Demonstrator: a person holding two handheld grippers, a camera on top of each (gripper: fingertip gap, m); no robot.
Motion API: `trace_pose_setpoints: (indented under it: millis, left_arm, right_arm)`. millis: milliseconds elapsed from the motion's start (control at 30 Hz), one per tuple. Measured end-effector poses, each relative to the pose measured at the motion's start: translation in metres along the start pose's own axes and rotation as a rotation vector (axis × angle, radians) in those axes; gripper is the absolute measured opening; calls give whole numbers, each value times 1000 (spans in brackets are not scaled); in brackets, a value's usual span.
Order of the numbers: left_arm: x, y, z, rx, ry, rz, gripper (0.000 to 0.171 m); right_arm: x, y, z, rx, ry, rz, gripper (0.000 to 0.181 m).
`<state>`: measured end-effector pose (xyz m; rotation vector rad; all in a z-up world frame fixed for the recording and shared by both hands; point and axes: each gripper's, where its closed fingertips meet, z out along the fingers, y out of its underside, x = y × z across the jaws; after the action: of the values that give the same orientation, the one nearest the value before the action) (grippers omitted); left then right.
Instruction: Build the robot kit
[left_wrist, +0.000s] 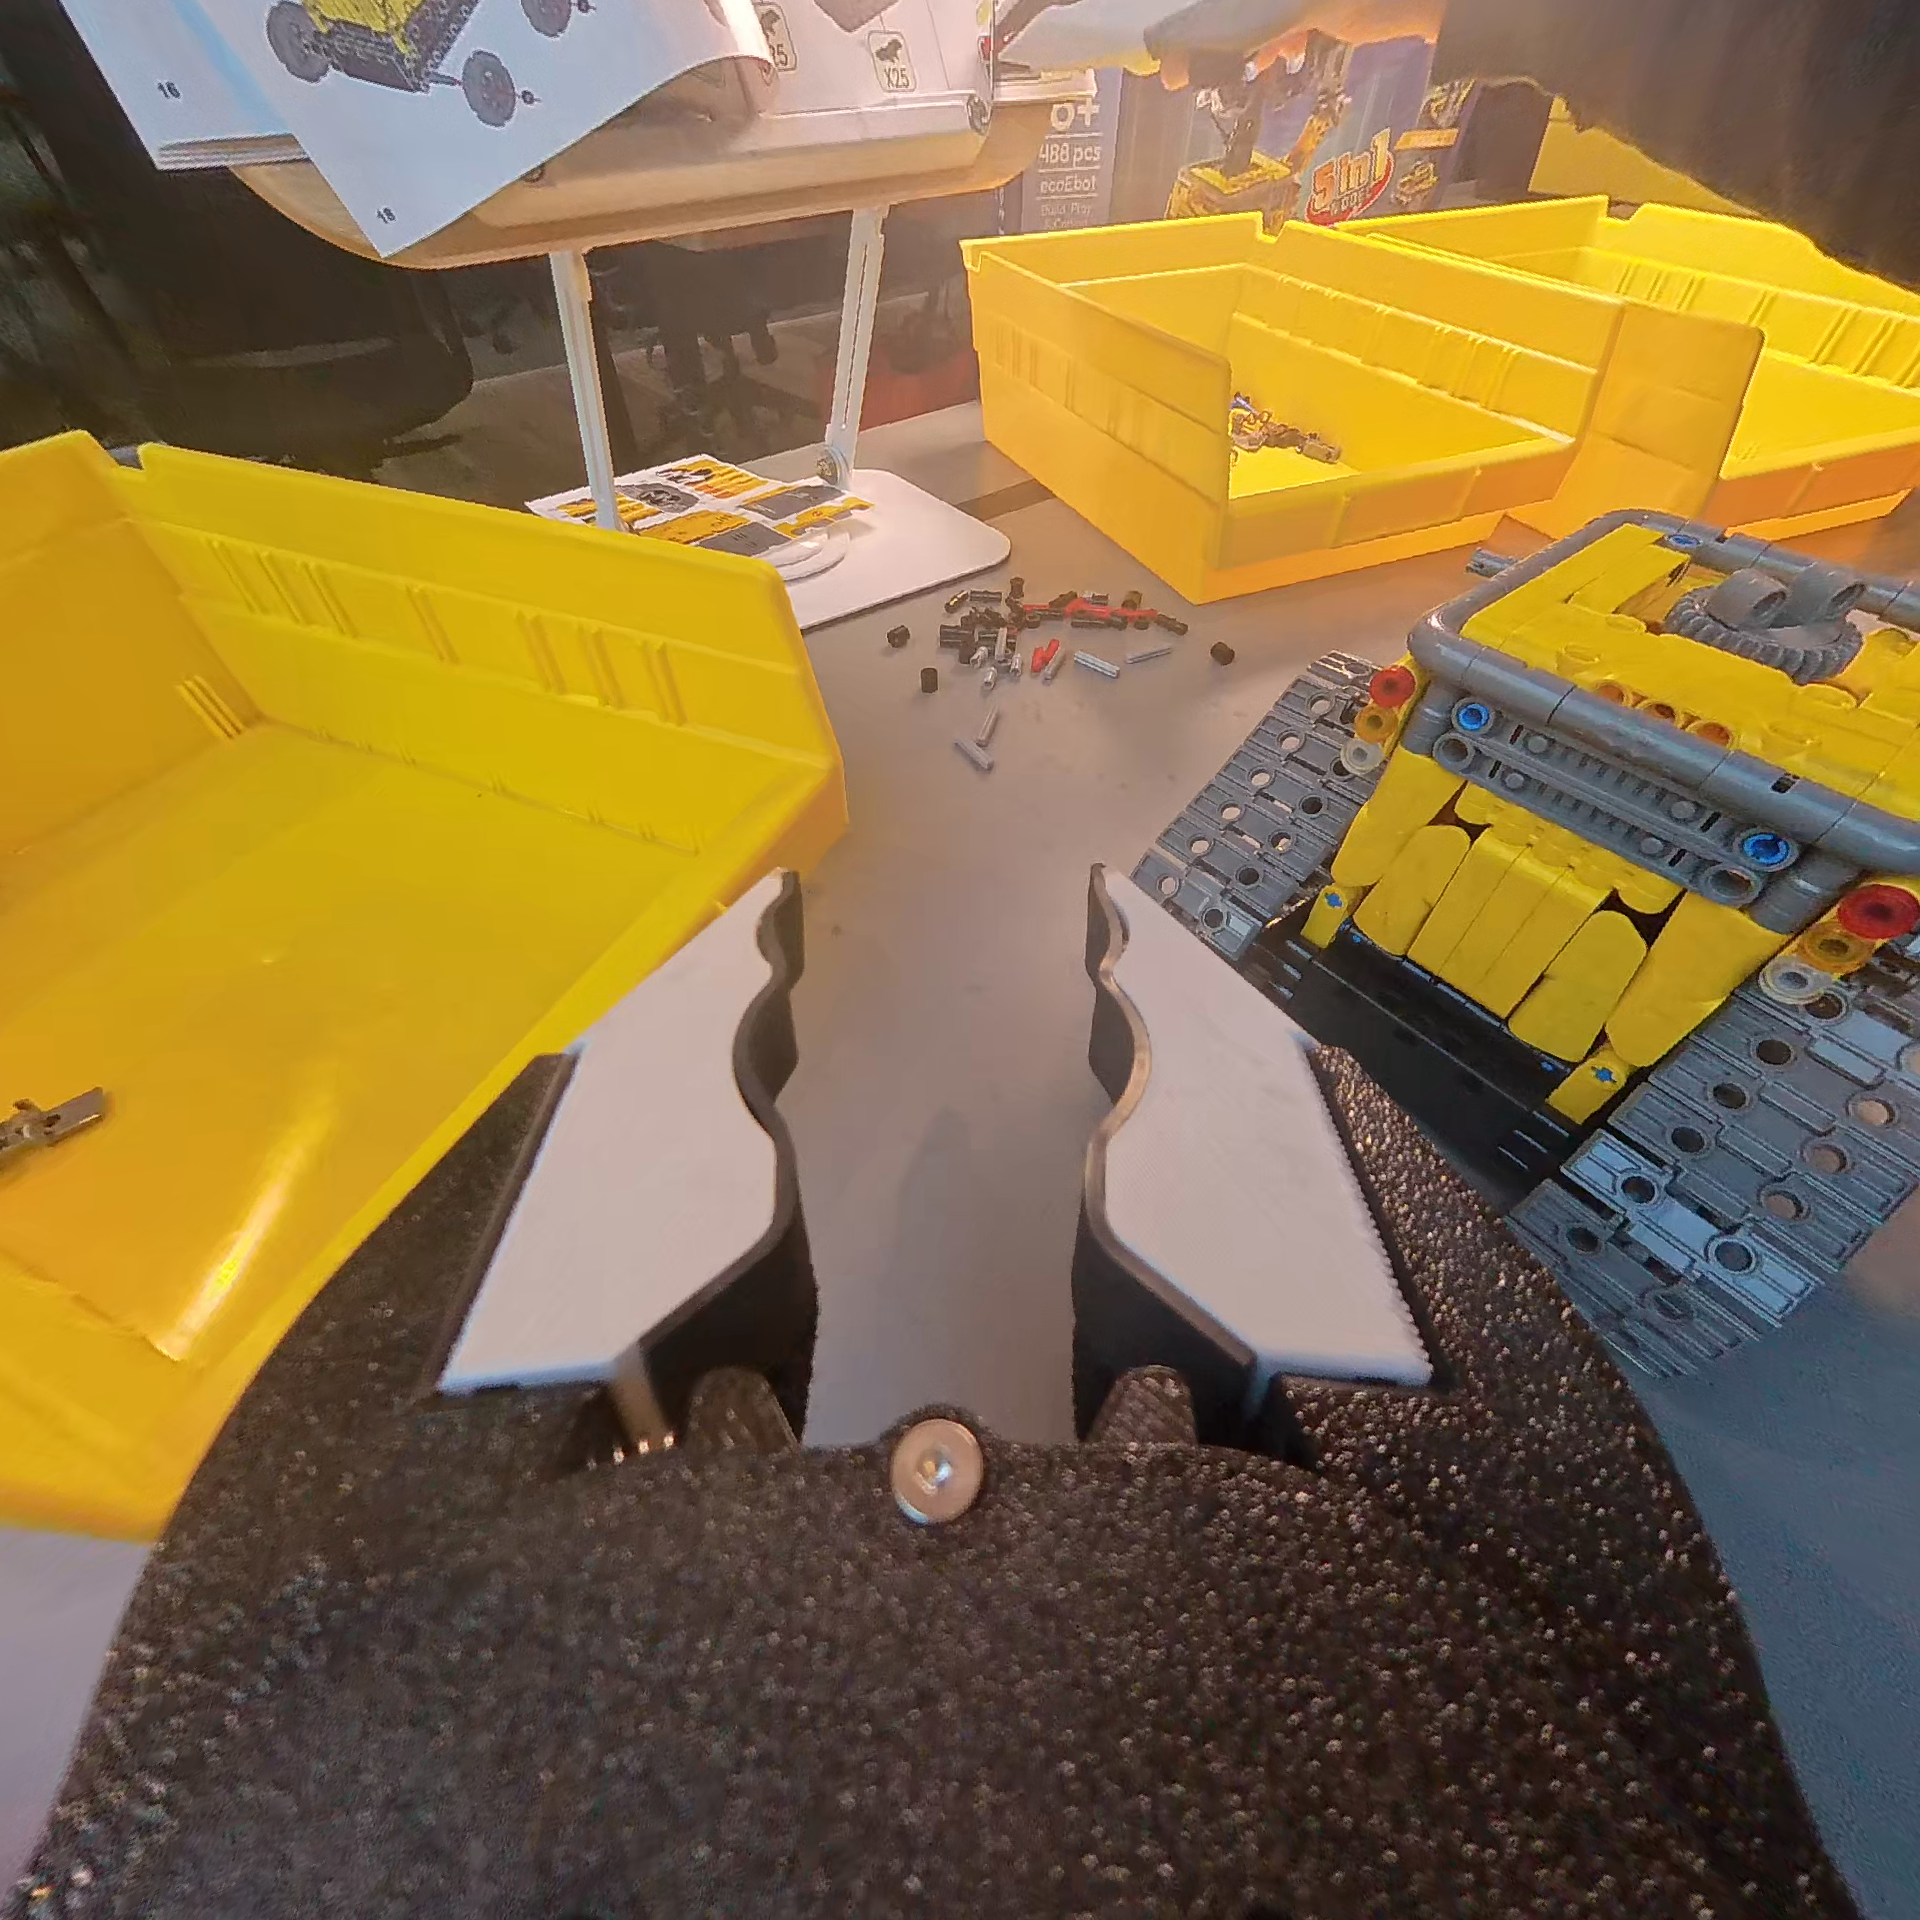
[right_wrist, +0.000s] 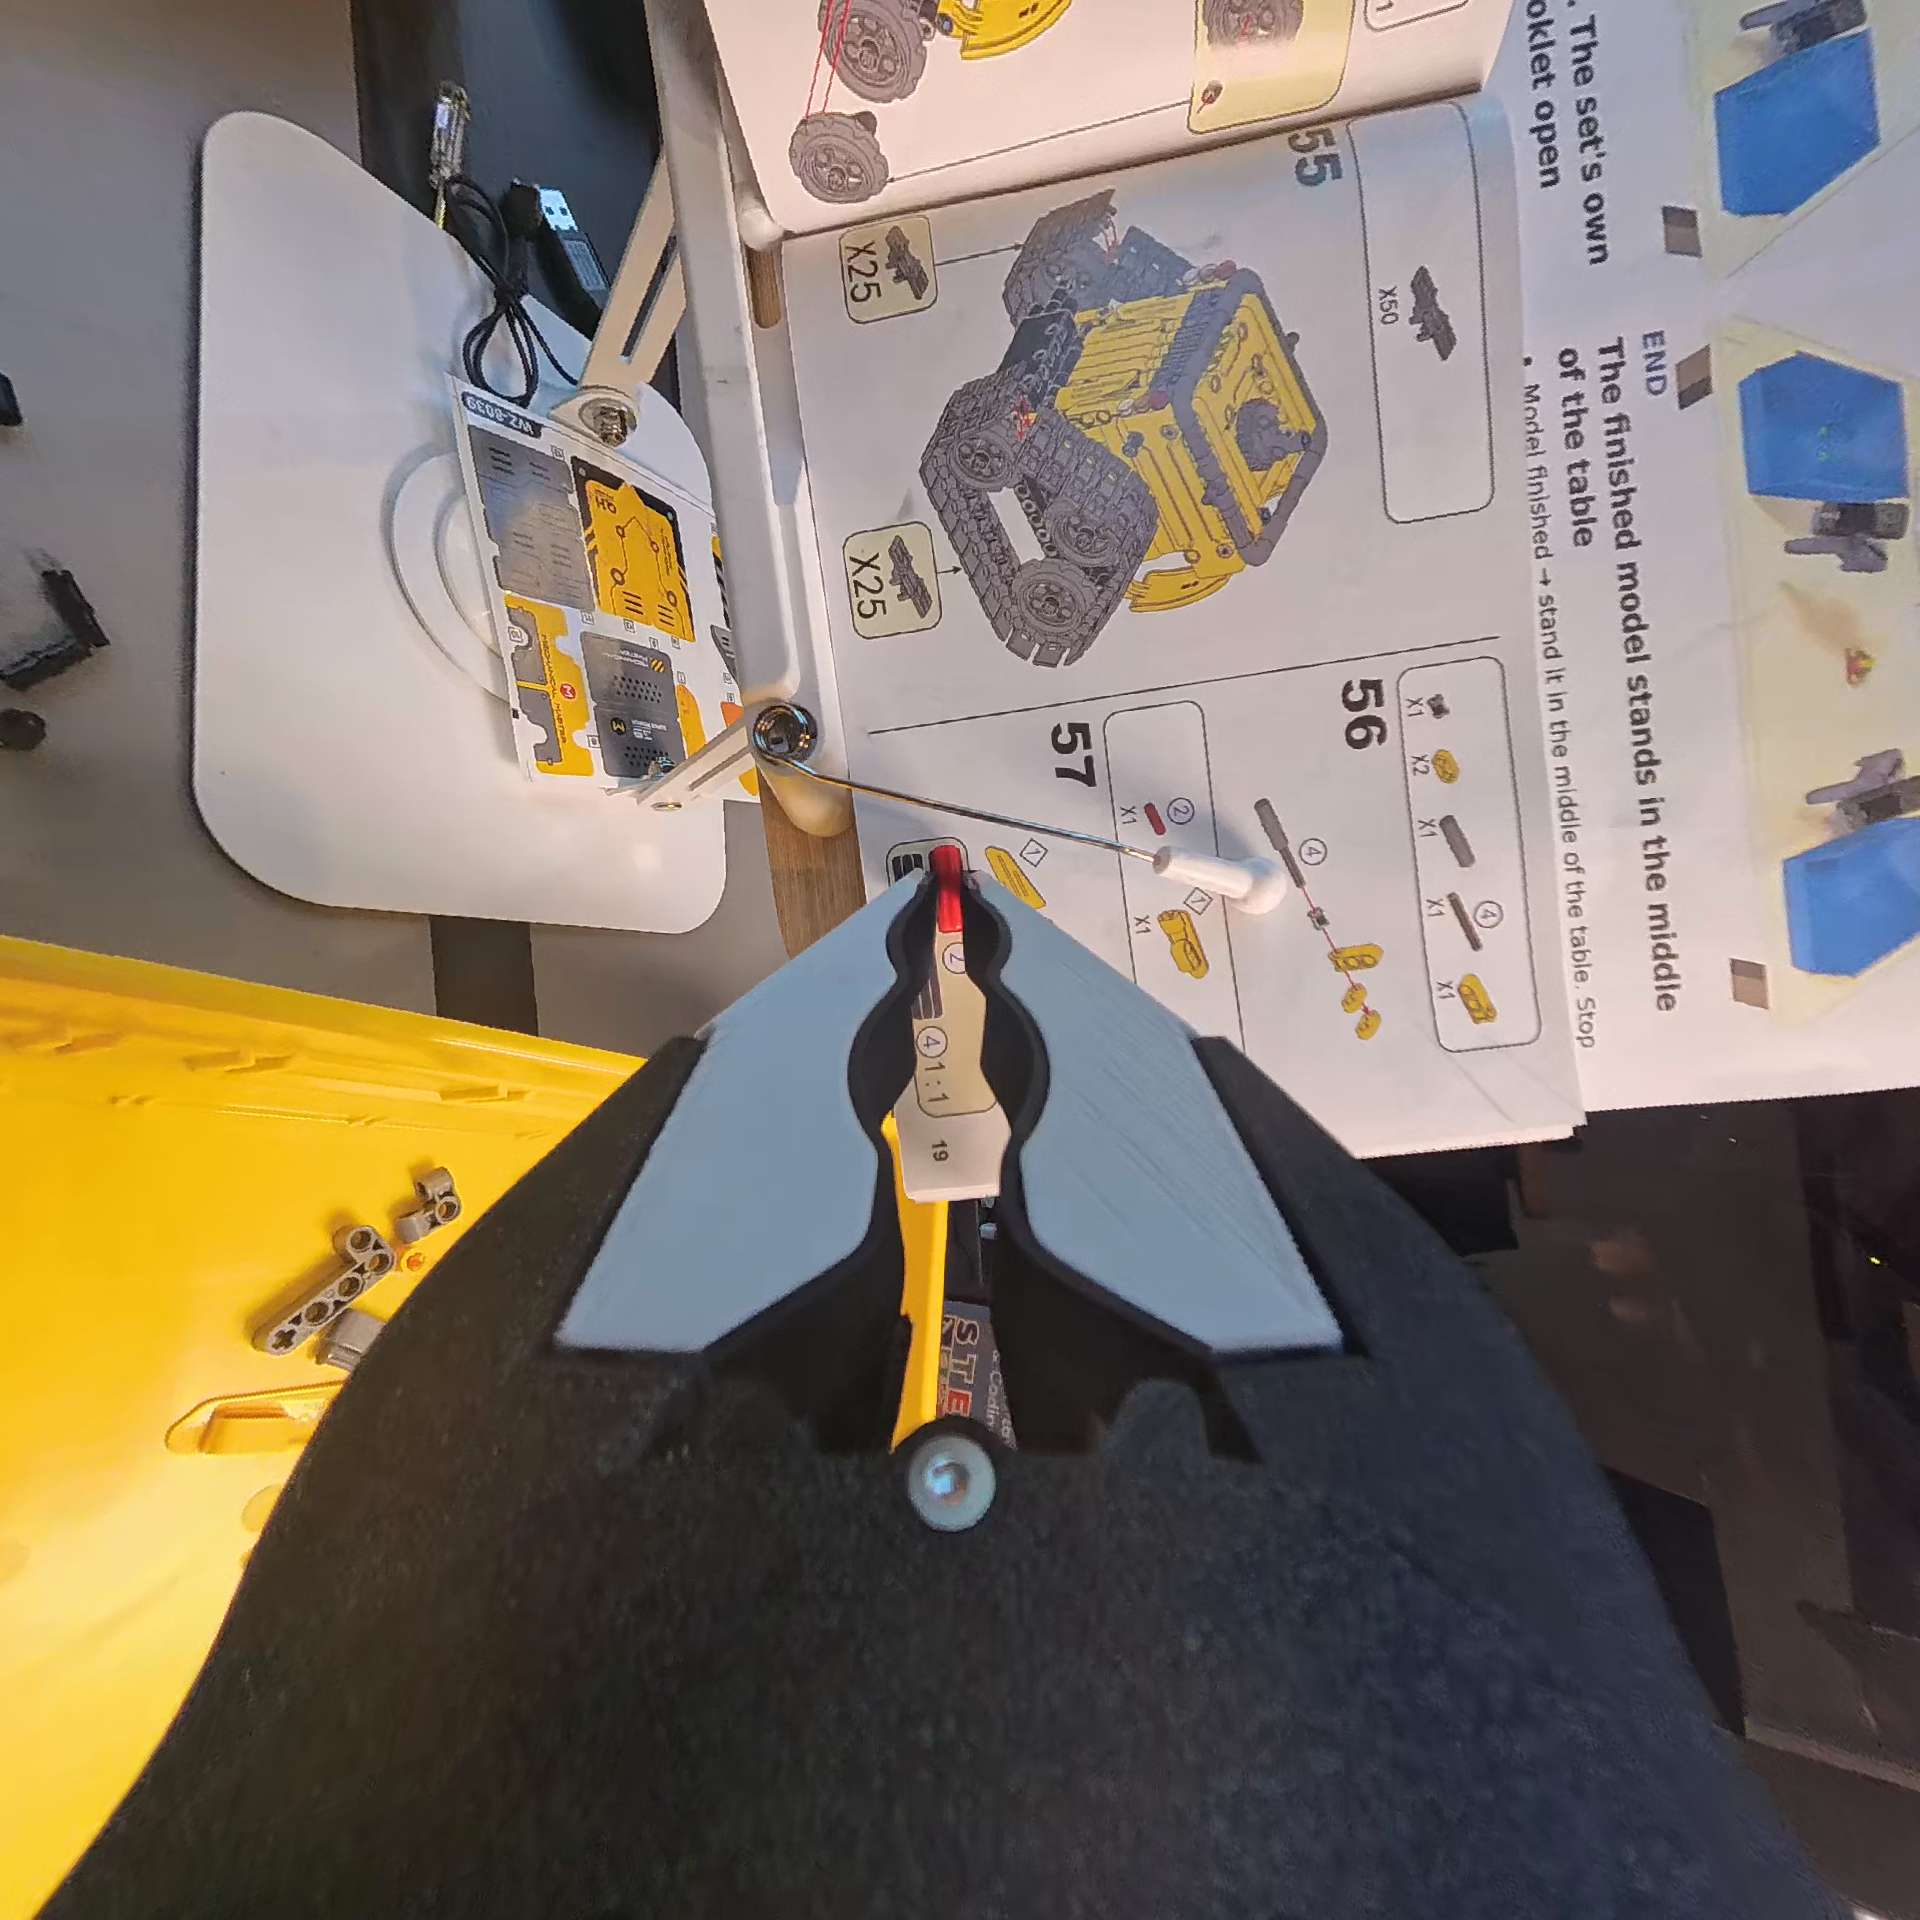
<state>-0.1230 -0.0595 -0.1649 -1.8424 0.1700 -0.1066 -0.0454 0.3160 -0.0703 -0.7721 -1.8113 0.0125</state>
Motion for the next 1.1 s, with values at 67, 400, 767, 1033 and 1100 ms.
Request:
trace_pose_setpoints:
  millis: [67,400,767,1033,1100]
  left_arm:
    - [0,0,0,0,0,0,53]
    - [0,1,1,-10,-13,14,53]
    - [7,-1,0,2,-10,66,53]
    - [12,-1,-1,2,-8,108,52]
    - [12,0,0,-1,-11,118,52]
  right_arm:
    - [0,0,-1,-5,-2,-14,4]
    - [-6,-9,-17,0,-13,11,4]
    - [-225,-63,-131,-164,-550,595,4]
    - [-299,-57,-163,-220,-568,890,4]
    - [-303,-58,-162,-229,-554,879,4]
